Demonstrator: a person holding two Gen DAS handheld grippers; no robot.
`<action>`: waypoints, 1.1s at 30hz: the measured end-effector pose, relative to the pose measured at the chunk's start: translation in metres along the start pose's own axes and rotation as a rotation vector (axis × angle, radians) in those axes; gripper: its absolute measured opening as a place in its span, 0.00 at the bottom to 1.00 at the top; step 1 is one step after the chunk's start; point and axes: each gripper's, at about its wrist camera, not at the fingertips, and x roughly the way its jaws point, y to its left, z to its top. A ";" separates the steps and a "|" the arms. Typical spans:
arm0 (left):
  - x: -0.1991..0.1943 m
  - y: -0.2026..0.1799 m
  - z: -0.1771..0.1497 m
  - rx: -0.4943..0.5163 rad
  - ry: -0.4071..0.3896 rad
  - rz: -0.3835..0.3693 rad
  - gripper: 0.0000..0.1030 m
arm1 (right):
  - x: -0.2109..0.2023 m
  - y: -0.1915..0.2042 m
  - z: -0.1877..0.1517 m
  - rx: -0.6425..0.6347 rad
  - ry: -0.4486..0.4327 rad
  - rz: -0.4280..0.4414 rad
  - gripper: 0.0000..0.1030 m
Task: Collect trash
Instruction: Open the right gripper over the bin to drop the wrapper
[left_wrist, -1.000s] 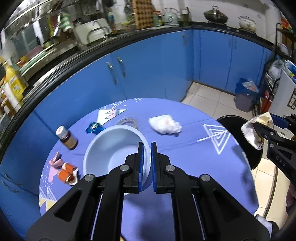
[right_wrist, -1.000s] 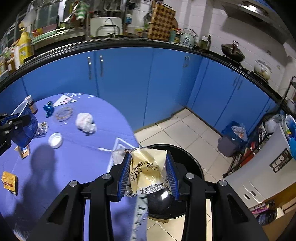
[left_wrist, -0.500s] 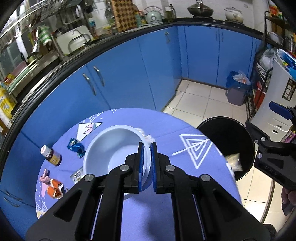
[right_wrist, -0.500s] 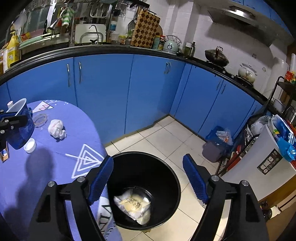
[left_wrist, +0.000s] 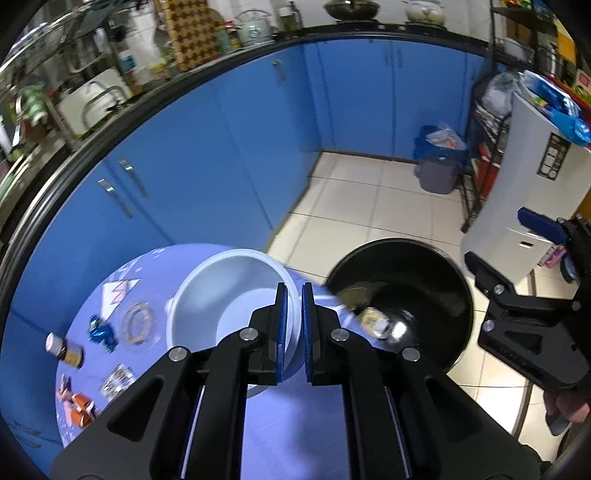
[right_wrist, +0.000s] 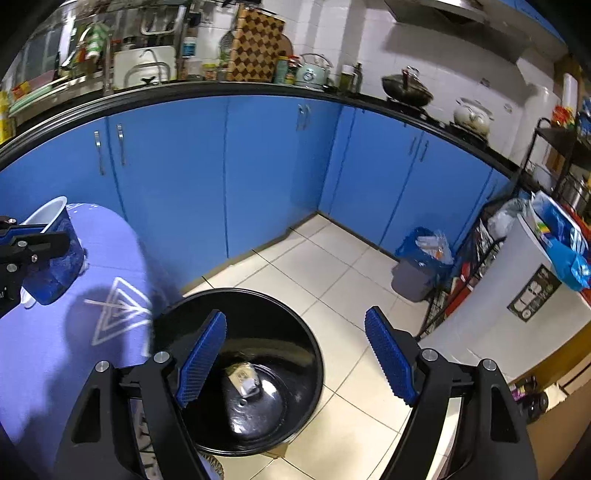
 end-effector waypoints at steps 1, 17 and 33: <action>0.002 -0.005 0.004 0.005 0.002 -0.013 0.08 | 0.002 -0.006 -0.001 0.012 0.007 -0.003 0.73; 0.026 -0.027 0.028 0.014 0.041 -0.104 0.26 | 0.016 -0.028 -0.011 0.070 0.051 0.015 0.74; 0.001 -0.008 0.021 -0.035 -0.051 -0.077 0.96 | 0.006 -0.030 -0.014 0.078 0.050 0.028 0.74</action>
